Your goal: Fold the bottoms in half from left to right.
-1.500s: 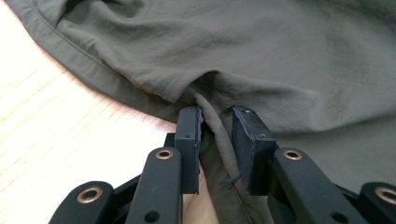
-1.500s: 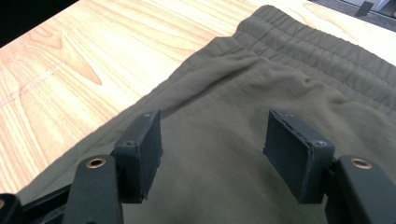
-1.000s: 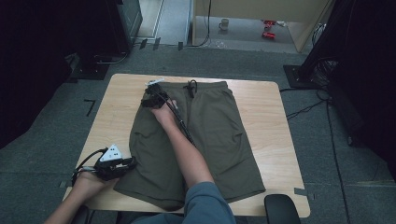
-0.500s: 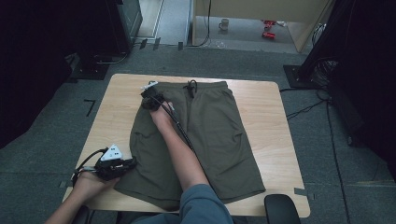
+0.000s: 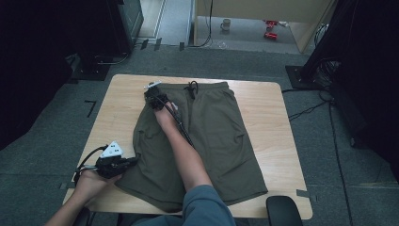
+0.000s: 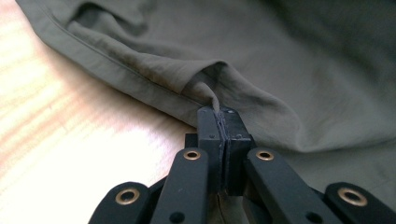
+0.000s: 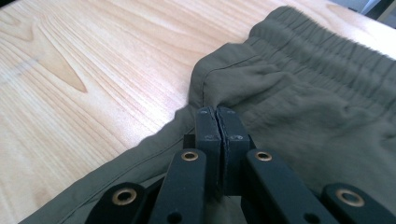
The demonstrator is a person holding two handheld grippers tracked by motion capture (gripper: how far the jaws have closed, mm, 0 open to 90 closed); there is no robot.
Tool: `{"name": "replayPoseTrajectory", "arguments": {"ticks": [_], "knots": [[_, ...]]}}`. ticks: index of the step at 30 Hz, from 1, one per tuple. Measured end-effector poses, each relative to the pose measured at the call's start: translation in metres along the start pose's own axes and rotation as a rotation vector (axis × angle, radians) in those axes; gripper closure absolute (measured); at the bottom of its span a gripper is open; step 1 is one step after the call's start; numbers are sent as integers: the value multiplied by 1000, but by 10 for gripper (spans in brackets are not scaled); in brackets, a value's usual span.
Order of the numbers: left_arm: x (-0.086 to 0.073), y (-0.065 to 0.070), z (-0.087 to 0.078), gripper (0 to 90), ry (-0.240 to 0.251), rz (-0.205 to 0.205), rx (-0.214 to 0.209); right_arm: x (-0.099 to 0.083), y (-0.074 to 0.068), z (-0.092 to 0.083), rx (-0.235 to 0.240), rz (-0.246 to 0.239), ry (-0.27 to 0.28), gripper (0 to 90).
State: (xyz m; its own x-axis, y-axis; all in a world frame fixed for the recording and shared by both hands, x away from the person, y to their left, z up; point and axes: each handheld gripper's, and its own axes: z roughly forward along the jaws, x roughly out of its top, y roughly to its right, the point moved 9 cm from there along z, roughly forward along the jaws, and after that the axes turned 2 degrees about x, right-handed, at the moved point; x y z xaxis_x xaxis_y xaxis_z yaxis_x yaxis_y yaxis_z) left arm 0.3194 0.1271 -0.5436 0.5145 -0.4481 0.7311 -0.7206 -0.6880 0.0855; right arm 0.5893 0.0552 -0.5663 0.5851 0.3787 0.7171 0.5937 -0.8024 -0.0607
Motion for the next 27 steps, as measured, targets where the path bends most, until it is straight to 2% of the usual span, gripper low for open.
{"name": "replayPoseTrajectory", "arguments": {"ticks": [3, 5, 6, 7, 8, 9, 10, 11, 12, 14, 15, 16, 17, 18, 19, 21, 22, 23, 24, 25, 26, 27], "knots": [[8, 3, -5, 898, 36, 0, -3, 4, 3, -7, 9, 10, 4, 890], [17, 7, -10, 898, 69, -14, -22, 9, 6, -16, 16, 18, 10, 890], [25, 14, -13, 898, 84, -6, -36, 13, 10, -26, 23, 23, 15, 890], [25, 14, -13, 898, 84, -6, -36, 13, 10, -26, 23, 23, 15, 890], [33, 22, -14, 898, 95, 14, -48, 17, 14, -36, 28, 26, 22, 890], [33, 22, -14, 898, 95, 14, -48, 17, 14, -36, 28, 26, 22, 890], [45, 31, -15, 898, 108, 24, -68, 21, 19, -47, 41, 37, 33, 890], [45, 31, -15, 898, 108, 24, -68, 21, 19, -47, 41, 37, 33, 890], [51, 35, -15, 898, 119, 26, -82, 23, 21, -52, 52, 47, 39, 890], [65, 45, -15, 898, 137, 40, -102, 28, 29, -68, 62, 52, 58, 890], [79, 55, -15, 898, 152, 66, -120, 30, 32, -74, 61, 50, 66, 890], [85, 61, -14, 898, 158, 78, -129, 30, 36, -80, 59, 53, 70, 890], [85, 61, -14, 898, 158, 78, -129, 31, 40, -86, 56, 49, 74, 889], [95, 71, -9, 898, 160, 100, -147, 31, 44, -92, 56, 53, 80, 890], [95, 71, -9, 898, 160, 100, -147, 30, 48, -98, 53, 56, 84, 890], [104, 81, -3, 898, 162, 121, -168, 30, 53, -103, 50, 58, 87, 890], [108, 86, 0, 898, 162, 131, -175, 27, 64, -114, 43, 70, 95, 889], [112, 90, 4, 898, 159, 137, -184, 27, 64, -114, 43, 70, 95, 889], [115, 95, 8, 898, 156, 140, -196, 25, 70, -119, 39, 81, 97, 890], [121, 103, 16, 898, 153, 150, -214, 19, 83, -129, 31, 98, 102, 889], [121, 103, 16, 898, 153, 150, -214, 16, 89, -133, 26, 109, 103, 889], [124, 108, 21, 898, 150, 153, -222, 16, 89, -133, 26, 109, 103, 889]]}}
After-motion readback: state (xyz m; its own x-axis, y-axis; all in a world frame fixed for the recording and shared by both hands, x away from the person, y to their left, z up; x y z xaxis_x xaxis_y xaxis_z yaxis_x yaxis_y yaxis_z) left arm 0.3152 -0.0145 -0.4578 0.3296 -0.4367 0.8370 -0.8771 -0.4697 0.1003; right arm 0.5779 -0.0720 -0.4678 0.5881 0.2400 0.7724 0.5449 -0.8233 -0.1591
